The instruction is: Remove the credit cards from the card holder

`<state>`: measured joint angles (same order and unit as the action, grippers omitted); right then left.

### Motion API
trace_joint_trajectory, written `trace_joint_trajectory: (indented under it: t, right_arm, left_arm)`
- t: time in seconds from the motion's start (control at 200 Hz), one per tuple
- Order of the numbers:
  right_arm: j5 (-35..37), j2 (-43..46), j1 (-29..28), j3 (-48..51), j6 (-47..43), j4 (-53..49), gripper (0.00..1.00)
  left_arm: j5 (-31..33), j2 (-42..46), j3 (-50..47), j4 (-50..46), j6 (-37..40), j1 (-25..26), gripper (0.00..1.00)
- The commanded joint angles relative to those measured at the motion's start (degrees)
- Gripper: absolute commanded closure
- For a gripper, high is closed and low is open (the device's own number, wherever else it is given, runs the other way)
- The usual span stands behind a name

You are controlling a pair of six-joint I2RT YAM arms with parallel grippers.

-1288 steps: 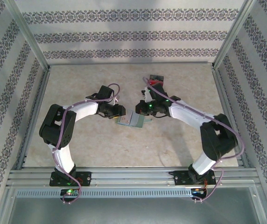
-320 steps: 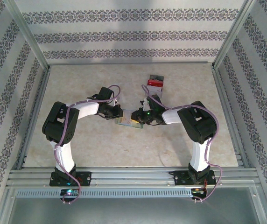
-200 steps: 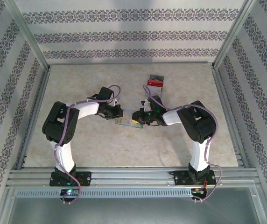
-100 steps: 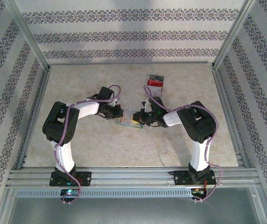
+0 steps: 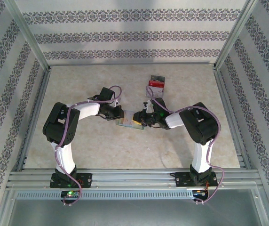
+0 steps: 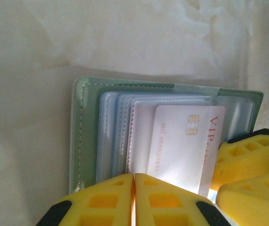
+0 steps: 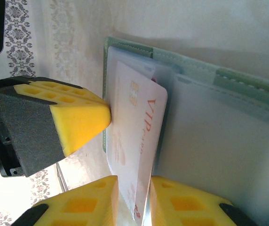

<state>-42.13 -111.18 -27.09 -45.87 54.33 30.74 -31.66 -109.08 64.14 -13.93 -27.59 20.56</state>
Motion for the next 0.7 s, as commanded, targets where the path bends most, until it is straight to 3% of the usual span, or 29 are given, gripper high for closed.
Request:
trace_joint_trajectory:
  t: [0.0,0.435,0.695]
  right_arm:
    - [1.44,-2.61,0.47,0.78,0.38,-0.8,0.75]
    - [2.29,-4.19,0.02,-0.8,0.34,-3.47,0.76]
    - [2.8,-4.44,-0.49,-1.37,0.2,-4.27,0.84]
  left_arm:
    - [4.24,-2.73,-0.24,-4.43,1.39,-0.5,0.89]
    - [4.16,-2.79,0.03,-4.7,1.58,-0.49,0.89]
    - [4.14,-2.74,0.14,-4.7,1.74,-0.45,0.89]
